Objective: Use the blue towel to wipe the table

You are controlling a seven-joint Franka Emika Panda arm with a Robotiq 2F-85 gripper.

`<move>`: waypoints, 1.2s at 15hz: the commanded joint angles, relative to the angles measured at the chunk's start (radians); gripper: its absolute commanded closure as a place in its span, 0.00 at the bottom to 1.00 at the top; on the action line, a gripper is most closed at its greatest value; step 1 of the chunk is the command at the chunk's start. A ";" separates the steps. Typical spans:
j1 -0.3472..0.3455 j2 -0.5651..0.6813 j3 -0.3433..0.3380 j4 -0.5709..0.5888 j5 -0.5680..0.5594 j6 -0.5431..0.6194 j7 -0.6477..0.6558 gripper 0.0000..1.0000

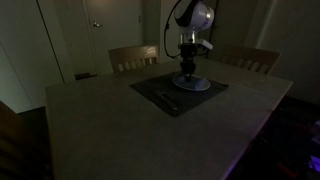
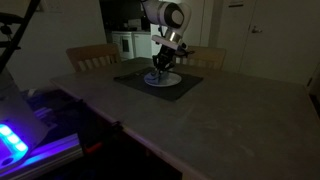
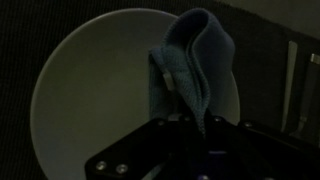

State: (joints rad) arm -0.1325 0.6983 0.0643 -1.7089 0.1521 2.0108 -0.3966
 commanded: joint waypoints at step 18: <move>-0.026 0.087 -0.063 0.052 -0.010 0.030 0.145 0.98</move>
State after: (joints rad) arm -0.1793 0.7406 0.0170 -1.6862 0.1633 1.9472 -0.2813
